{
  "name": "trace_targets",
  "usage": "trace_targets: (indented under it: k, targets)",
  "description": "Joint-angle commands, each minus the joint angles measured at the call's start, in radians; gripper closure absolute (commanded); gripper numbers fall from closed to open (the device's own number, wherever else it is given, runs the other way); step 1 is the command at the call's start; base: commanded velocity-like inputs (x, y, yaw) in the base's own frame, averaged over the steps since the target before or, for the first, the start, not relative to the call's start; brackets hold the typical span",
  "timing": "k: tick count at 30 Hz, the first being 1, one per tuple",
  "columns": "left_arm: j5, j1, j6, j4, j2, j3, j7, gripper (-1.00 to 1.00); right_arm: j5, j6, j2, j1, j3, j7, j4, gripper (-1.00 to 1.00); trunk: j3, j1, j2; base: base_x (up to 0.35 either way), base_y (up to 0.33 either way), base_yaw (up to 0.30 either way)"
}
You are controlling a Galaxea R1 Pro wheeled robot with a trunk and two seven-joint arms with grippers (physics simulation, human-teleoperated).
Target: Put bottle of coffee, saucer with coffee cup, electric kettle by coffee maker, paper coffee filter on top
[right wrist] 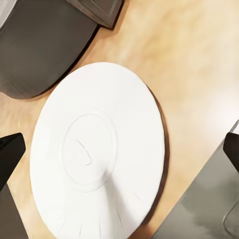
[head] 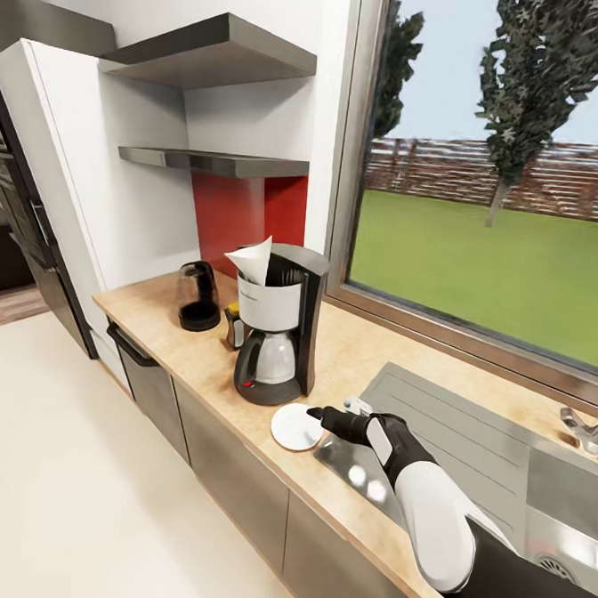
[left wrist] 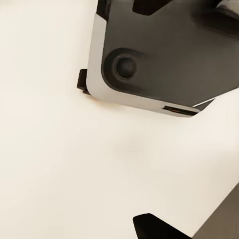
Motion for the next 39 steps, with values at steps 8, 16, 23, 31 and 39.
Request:
trace_targets:
  k: [8,16,23,31,39]
  targets:
    - [0.010,0.000,0.007,-0.002,-0.001,0.004,-0.002,-1.00,0.011,0.006,0.001,-0.001,-0.008,0.006,-0.002,-1.00,-0.002,0.001,-0.002,-0.152,-0.096,0.000]
    - [0.010,0.000,0.007,-0.002,-0.003,0.004,-0.003,-1.00,0.011,0.006,0.001,-0.001,-0.008,0.006,-0.003,-1.00,-0.002,0.001,-0.002,-0.281,-0.119,0.000]
    - [0.011,0.000,0.007,-0.002,-0.002,0.006,-0.003,-1.00,0.010,0.006,0.001,-0.001,-0.008,0.007,0.001,-1.00,-0.002,0.001,-0.002,-0.332,-0.007,0.000]
    - [0.015,-0.003,0.007,-0.005,0.002,0.004,-0.004,-1.00,0.010,0.003,0.001,-0.001,-0.008,0.009,0.055,-1.00,-0.002,0.001,-0.002,-0.250,0.190,0.000]
    - [0.015,-0.004,0.006,-0.013,0.000,0.003,-0.005,-1.00,0.010,0.004,0.001,-0.001,-0.006,0.011,0.115,-1.00,-0.002,0.001,-0.002,-0.018,0.299,0.000]
